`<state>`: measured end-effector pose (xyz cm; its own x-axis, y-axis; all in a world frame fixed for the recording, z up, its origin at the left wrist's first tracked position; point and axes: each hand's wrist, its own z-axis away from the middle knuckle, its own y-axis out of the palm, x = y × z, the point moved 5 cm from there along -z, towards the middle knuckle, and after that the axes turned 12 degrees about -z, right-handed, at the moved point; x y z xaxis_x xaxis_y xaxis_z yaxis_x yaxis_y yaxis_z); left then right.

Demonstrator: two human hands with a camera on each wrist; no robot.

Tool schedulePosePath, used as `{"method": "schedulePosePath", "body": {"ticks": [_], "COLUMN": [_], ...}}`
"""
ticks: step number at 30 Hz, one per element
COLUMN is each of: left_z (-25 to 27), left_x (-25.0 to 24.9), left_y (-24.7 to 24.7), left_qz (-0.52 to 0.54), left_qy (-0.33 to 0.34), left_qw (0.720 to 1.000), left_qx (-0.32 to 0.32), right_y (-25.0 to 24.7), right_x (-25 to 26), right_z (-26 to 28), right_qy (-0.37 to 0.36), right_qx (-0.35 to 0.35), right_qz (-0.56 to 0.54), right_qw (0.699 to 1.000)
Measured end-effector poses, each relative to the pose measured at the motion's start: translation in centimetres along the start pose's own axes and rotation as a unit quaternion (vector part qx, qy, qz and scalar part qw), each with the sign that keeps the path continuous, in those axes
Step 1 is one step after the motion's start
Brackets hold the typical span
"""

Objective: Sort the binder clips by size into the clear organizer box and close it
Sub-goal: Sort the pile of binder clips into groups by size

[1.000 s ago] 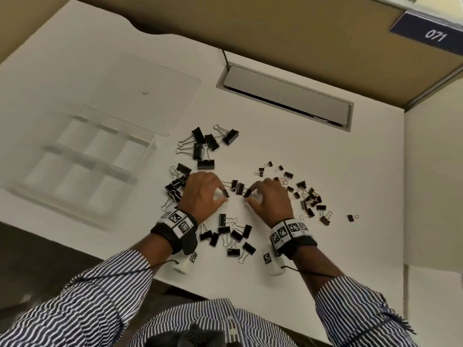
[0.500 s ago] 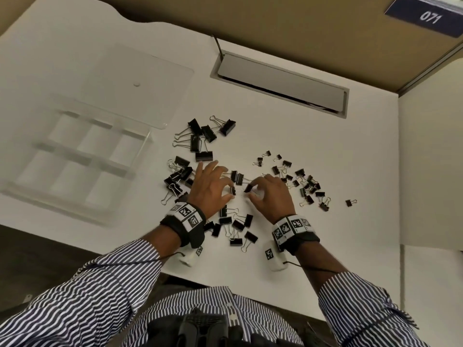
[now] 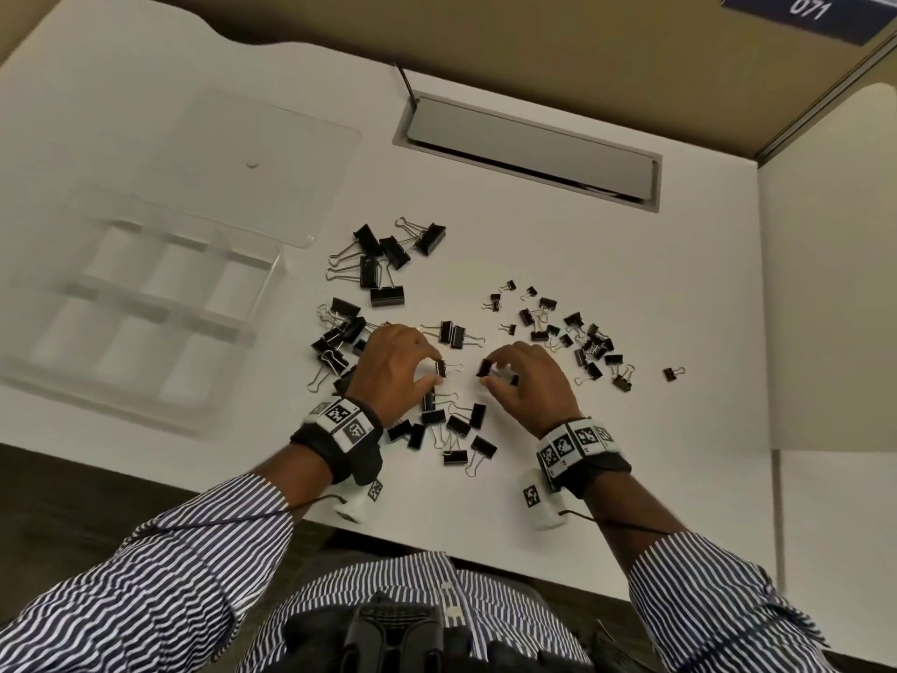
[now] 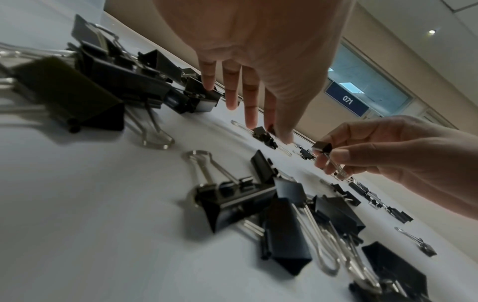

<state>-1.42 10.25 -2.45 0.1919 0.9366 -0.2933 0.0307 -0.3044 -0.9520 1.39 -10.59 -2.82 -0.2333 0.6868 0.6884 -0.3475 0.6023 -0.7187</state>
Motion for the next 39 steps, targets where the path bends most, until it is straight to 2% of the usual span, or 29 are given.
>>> {"method": "schedulePosePath", "body": {"ticks": [2,6,8,11,14,16,18,21,23,26,29,31,35,39], "left_z": [0.1,-0.6,-1.2,-1.3,-0.4,0.5,1.4,2.6,2.8,1.9,0.3,-1.2,-3.7,-4.5], "left_x": [0.2,-0.5,-0.8,-0.6,-0.6,-0.3,0.1,0.9,1.1,1.2,1.4,1.8,2.1,2.6], "left_y": [0.3,1.1,1.2,1.3,1.2,0.9,0.5,0.6,0.5,-0.1,-0.2,-0.2,0.3,1.3], "left_qz": [0.015,-0.003,-0.02,-0.018,0.03,0.074,0.11,0.103,0.106,0.145,0.072,0.016,-0.04,-0.083], "left_qy": [0.003,0.067,0.078,0.082,0.097,0.089,0.051,0.029,0.037,0.052,0.089,0.068,0.045,0.033], "left_qw": [1.0,0.99,0.983,0.977,0.975,0.972,0.967,0.963,0.966,0.975,0.992,0.997,0.998,0.994], "left_qx": [0.02,0.127,0.164,0.194,0.199,0.202,0.225,0.246,0.232,0.158,0.059,0.023,0.025,0.059], "right_y": [0.1,0.3,0.2,0.6,1.0,1.1,1.0,1.3,1.6,1.5,0.2,-0.2,0.4,1.5], "right_x": [0.6,1.5,1.8,2.2,2.4,2.6,2.7,2.2,1.7,1.5,1.8,1.8,1.3,1.4], "right_z": [-0.1,-1.4,-2.3,-3.4,-3.6,-3.1,-2.1,-0.3,0.4,-0.2,-2.1,-3.7,-6.6,-7.7], "right_qy": [-0.013,-0.027,-0.031,-0.035,-0.033,-0.037,-0.037,-0.036,-0.03,-0.025,-0.036,-0.021,0.031,0.02], "right_qx": [0.021,0.061,0.083,0.133,0.167,0.177,0.183,0.19,0.197,0.163,0.082,0.044,0.032,0.038], "right_qz": [-0.013,-0.009,-0.008,-0.003,-0.021,-0.019,-0.021,-0.055,-0.089,-0.099,-0.071,-0.048,0.002,0.019], "right_qw": [1.0,0.998,0.996,0.991,0.985,0.983,0.982,0.98,0.976,0.981,0.993,0.998,0.999,0.999]}}
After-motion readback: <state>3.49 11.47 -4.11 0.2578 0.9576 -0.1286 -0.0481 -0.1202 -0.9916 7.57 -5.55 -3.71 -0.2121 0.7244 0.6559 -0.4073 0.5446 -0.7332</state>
